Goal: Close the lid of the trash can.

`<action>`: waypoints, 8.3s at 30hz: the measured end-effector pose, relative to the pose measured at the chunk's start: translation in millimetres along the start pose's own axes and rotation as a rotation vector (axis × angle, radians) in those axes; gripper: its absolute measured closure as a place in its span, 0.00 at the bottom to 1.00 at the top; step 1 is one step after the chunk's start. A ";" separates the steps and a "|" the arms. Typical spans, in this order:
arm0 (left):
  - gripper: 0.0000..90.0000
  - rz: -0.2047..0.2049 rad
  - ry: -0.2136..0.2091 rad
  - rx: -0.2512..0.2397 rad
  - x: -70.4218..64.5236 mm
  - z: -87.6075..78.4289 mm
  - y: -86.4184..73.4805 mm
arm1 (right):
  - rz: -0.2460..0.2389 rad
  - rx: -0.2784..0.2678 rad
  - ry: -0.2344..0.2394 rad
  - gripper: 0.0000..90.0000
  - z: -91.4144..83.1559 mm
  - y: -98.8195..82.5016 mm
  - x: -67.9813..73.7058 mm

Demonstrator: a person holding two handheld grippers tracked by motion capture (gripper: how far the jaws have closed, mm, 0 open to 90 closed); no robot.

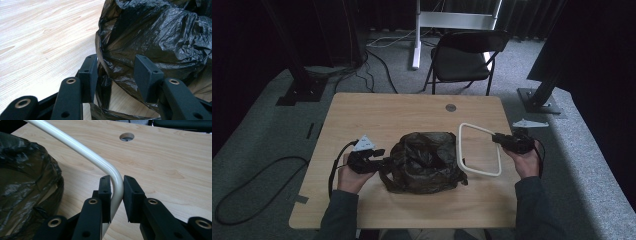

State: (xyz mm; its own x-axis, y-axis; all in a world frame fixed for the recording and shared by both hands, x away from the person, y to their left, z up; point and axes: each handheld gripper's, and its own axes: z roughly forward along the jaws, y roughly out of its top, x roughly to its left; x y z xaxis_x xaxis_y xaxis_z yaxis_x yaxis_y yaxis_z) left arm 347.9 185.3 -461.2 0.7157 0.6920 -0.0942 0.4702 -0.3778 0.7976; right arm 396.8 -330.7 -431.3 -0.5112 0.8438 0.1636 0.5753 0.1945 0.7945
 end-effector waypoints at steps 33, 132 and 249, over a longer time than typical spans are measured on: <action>0.61 -0.003 0.001 -0.003 0.4 -0.8 -0.1 | -0.066 -0.038 0.076 0.86 8.5 36.7 55.3; 0.58 -0.043 -0.041 -0.184 -26.7 -21.3 58.3 | -0.108 0.055 0.016 0.89 66.7 48.8 135.9; 0.59 -0.090 0.047 -0.226 -20.1 -14.5 37.8 | -0.156 -0.007 0.033 0.69 7.8 -2.1 116.4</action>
State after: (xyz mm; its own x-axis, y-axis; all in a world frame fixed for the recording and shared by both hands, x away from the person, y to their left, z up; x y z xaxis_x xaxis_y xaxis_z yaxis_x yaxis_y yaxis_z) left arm 343.8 166.0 -420.5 0.6489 0.7466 -0.1470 0.3998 -0.1701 0.9007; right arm 341.0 -229.0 -418.5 -0.6150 0.7864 0.0572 0.4830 0.3185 0.8156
